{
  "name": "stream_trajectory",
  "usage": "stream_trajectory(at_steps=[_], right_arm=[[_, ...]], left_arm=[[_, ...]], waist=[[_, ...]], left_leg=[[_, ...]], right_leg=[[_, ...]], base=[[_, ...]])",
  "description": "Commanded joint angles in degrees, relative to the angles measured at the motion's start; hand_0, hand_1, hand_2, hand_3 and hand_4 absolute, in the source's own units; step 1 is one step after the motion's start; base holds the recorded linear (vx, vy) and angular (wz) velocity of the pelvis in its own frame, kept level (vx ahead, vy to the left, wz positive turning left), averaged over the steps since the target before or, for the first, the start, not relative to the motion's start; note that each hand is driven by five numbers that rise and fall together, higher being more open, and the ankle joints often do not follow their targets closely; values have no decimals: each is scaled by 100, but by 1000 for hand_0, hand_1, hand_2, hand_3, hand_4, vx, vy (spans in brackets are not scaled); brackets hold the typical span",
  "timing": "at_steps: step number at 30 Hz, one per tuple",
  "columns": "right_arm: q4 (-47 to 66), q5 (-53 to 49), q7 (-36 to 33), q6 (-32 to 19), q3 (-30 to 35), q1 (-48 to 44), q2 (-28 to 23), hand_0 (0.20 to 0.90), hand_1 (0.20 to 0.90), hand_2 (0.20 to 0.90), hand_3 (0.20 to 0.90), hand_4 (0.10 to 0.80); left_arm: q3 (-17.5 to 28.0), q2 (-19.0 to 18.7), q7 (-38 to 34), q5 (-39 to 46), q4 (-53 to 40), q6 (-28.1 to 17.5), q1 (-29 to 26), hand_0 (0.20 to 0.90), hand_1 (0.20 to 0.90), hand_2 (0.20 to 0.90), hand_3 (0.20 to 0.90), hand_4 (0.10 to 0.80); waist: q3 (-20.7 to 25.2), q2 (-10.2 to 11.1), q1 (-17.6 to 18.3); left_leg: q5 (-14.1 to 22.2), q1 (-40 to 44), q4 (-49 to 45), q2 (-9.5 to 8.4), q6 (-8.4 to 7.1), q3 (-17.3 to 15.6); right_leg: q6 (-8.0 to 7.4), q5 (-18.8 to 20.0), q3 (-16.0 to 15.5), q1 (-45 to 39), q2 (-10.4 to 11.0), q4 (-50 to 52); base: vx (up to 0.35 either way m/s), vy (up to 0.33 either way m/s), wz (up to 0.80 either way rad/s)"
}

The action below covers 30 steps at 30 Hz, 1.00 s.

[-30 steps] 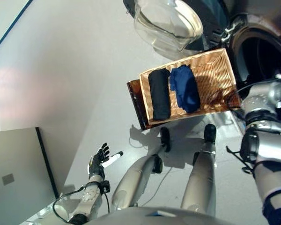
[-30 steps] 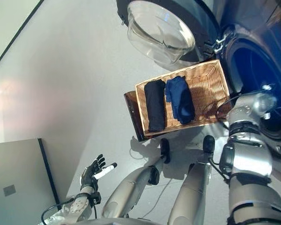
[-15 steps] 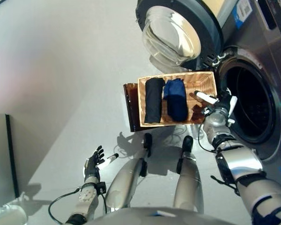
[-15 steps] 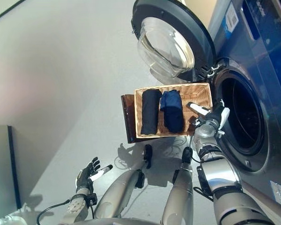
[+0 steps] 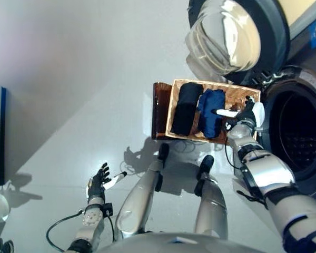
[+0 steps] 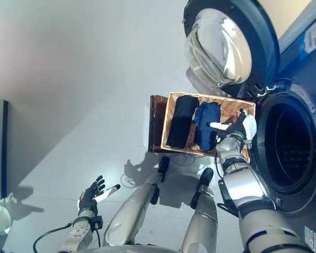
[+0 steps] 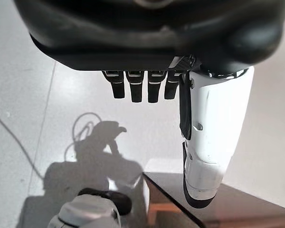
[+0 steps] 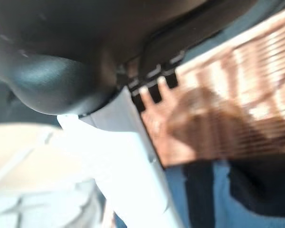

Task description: Pick up the clothes and place them into the washing machine

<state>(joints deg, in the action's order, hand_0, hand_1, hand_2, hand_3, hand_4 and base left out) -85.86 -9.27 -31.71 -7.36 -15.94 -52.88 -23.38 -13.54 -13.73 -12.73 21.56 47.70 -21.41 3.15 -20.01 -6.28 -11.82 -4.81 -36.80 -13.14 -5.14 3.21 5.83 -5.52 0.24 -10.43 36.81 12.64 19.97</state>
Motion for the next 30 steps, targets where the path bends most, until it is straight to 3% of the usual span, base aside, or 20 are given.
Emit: stream_trajectory(at_steps=[1, 10, 11, 14, 15, 16, 17, 18, 19, 30], right_arm=[[67, 65, -383, -116, -94, -337, -296, 900, 900, 900, 900, 800], [-82, 112, -690, 62, -235, -788, -387, 900, 900, 900, 900, 800], [-231, 187, -798, 196, -326, -961, -498, 840, 840, 840, 840, 757], [-364, 227, -895, 310, -381, -1171, -565, 760, 760, 760, 760, 700], [-421, 291, -938, 365, -427, -1249, -612, 571, 571, 571, 571, 565], [-456, 372, -1048, 432, -455, -1341, -684, 469, 469, 469, 469, 492], [-505, 459, -1093, 505, -508, -1401, -727, 321, 321, 321, 321, 386], [-508, 461, -1092, 507, -512, -1409, -730, 321, 321, 321, 321, 386], [-523, 493, -1151, 551, -518, -1464, -762, 200, 200, 200, 200, 300], [-336, 645, -1319, 560, -572, -1569, -521, 200, 200, 200, 200, 300]], left_arm=[[356, -483, -282, -134, -275, -156, 141, 900, 900, 900, 900, 800], [400, -509, -433, 43, -1144, -287, 172, 900, 900, 900, 900, 800], [343, -513, -448, 80, -1349, -302, 212, 900, 900, 900, 900, 800], [305, -519, -491, 132, -1517, -317, 208, 900, 900, 900, 900, 800], [267, -518, -523, 139, -1550, -316, 196, 900, 900, 900, 900, 800], [243, -532, -596, 129, -1629, -314, 169, 900, 900, 900, 900, 800], [201, -540, -627, 103, -1638, -311, 153, 900, 900, 900, 900, 800], [200, -535, -630, 101, -1637, -311, 149, 900, 900, 900, 900, 800], [187, -534, -666, 112, -1717, -313, 140, 900, 900, 900, 900, 800], [53, -489, -904, 127, -1300, -346, 99, 900, 900, 900, 900, 800]], waist=[[-6, -23, -175], [-229, -59, -332], [-287, -116, -373], [-342, -171, -388], [-388, -200, -380], [-437, -251, -381], [-462, -272, -380], [-463, -274, -379], [-485, -287, -382], [-450, -327, -239]], left_leg=[[538, -283, -483, -75, -349, -153], [640, -850, -861, -163, -312, -164], [628, -953, -874, -196, -312, -151], [613, -1038, -891, -225, -315, -138], [606, -1096, -918, -239, -312, -136], [586, -1163, -916, -265, -313, -149], [572, -1200, -900, -265, -315, -155], [571, -1205, -901, -266, -315, -155], [562, -1229, -899, -279, -320, -152], [585, -1207, -835, -303, -279, -239]], right_leg=[[228, -219, 120, -222, -100, 14], [273, -387, 91, 290, -24, 463], [273, -425, 73, 393, -3, 564], [280, -460, 63, 457, 27, 620], [285, -464, 71, 525, 44, 679], [300, -479, 62, 618, 60, 733], [302, -494, 54, 663, 71, 759], [302, -495, 55, 669, 73, 763], [303, -506, 54, 696, 77, 784], [309, -451, 210, 793, 71, 750]], base=[[0, 34, 22], [-1, 43, 5], [-23, 26, 7], [-21, 36, 10], [-15, 37, 11], [-21, 40, 9], [-12, 27, 9], [-9, 7, 8], [-5, 19, 6], [9, 29, 0]])
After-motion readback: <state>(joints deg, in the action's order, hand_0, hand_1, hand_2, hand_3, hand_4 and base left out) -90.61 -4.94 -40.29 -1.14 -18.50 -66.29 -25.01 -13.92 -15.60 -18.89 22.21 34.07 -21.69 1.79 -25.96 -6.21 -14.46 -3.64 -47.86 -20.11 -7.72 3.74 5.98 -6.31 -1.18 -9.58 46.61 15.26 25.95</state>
